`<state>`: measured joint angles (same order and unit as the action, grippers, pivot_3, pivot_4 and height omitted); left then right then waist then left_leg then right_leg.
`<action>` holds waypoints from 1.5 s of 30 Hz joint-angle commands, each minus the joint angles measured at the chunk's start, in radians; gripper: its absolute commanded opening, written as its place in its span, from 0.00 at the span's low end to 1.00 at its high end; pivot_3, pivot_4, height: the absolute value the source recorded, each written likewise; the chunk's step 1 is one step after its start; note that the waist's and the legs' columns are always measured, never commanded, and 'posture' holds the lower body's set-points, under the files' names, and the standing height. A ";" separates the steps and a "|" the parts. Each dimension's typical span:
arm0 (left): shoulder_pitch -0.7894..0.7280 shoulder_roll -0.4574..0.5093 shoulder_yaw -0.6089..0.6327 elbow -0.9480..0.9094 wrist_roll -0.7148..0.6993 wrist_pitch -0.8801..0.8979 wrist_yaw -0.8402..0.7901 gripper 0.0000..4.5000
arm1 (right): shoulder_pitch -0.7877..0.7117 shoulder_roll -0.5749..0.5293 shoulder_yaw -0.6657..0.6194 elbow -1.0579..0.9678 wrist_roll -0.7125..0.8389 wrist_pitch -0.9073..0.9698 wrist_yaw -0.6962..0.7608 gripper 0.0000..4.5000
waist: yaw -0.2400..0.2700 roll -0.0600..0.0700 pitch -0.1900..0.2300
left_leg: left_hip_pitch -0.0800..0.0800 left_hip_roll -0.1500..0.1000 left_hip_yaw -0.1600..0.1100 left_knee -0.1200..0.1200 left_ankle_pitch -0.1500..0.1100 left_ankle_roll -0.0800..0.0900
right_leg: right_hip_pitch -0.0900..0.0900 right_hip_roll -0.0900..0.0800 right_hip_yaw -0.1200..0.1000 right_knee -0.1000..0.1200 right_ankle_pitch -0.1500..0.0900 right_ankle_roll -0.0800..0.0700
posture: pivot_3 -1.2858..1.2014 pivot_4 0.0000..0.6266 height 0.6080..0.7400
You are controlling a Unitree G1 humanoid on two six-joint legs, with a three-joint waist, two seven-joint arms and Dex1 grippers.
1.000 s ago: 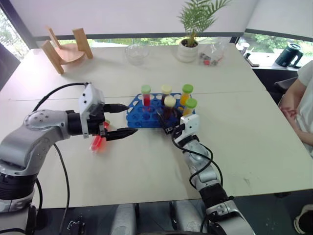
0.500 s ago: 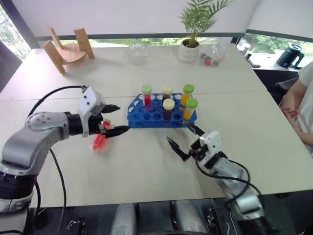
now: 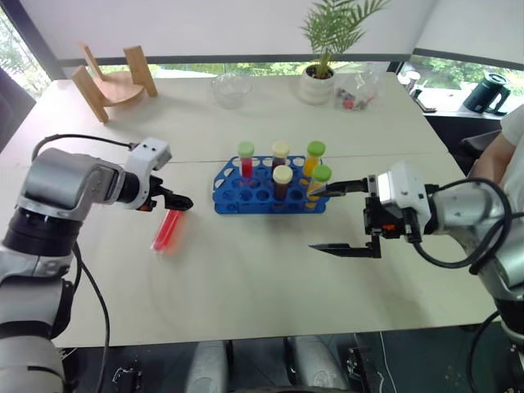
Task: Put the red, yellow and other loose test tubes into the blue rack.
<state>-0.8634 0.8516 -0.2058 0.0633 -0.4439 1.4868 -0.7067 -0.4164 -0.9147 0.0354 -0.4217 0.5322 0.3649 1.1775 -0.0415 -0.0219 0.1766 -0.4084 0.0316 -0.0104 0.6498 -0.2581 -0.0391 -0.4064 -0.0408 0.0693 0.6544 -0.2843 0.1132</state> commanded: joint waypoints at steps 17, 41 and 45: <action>-0.003 -0.046 -0.003 0.059 -0.075 0.128 0.163 0.68 | -0.047 0.026 -0.015 0.009 -0.013 -0.010 0.013 1.00 | 0.003 0.000 0.000 | 0.000 -0.001 0.001 0.002 0.000 0.000 | 0.000 -0.002 0.000 0.001 0.000 0.000 | 0.52 0.24 1.00; 0.226 -0.440 0.426 -0.185 -0.201 -0.789 -0.042 0.18 | 0.114 0.086 -0.088 -0.108 0.013 0.101 -0.202 1.00 | 0.033 -0.002 0.001 | 0.000 -0.002 0.001 0.007 0.001 -0.003 | 0.004 -0.004 -0.001 0.001 0.001 0.000 | 0.52 0.24 1.00; 0.282 -0.550 0.334 -0.111 -0.083 -1.072 -0.081 0.18 | 0.127 0.095 -0.090 -0.137 0.014 0.118 -0.234 1.00 | 0.028 -0.002 0.001 | 0.001 -0.002 0.001 0.009 0.001 -0.002 | 0.006 -0.005 0.000 0.000 0.002 0.002 | 0.52 0.24 1.00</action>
<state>-0.5780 0.3064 0.1406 -0.0463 -0.5602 0.5191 -0.7675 -0.2849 -0.8219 -0.0226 -0.5205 0.5340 0.4819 0.9563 -0.0130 -0.0238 0.1776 -0.4077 0.0297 -0.0091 0.6589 -0.2570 -0.0412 -0.4006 -0.0450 0.0691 0.6548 -0.2824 0.1154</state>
